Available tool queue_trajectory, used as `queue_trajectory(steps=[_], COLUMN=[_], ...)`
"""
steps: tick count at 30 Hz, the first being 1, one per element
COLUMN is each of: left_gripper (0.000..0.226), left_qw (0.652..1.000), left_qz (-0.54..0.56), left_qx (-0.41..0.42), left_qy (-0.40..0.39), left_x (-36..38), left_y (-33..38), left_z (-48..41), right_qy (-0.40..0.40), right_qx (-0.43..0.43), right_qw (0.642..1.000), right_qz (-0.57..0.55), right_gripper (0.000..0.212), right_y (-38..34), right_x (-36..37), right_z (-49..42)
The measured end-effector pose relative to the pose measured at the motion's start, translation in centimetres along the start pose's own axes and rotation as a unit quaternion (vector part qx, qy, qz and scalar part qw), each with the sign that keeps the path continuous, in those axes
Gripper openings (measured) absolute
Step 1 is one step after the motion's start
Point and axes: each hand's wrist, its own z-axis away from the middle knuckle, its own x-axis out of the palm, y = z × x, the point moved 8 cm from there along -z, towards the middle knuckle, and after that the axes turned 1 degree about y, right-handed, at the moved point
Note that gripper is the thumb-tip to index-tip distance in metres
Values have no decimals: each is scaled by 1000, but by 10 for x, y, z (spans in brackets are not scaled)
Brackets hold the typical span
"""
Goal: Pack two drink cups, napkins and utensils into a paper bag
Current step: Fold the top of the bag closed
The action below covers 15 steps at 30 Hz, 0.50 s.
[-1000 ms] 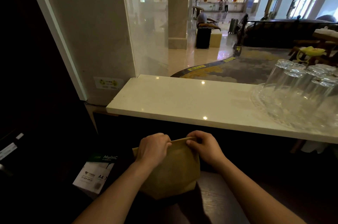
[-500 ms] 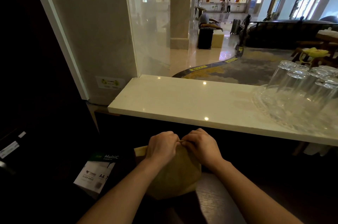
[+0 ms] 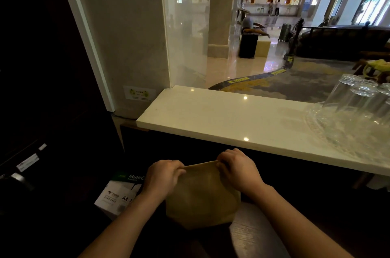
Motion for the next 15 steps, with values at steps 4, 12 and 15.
queue_trajectory(steps=[4,12,15], left_gripper=[15,12,11], left_qw=[1000,995,992], left_qz=[8,99,117], left_qx=[7,-15,-25], left_qy=[-10,23,42], left_x=[2,0,-1], left_y=[3,-6,-13], left_z=[-2,6,9], right_qy=[-6,-32,-19], right_qx=[-84,-109,-106], right_qw=[994,993,994], right_qz=[73,15,17], right_gripper=[34,21,21], right_y=[-33,-64,-62], right_x=[2,23,24], right_z=[-6,-17,-17])
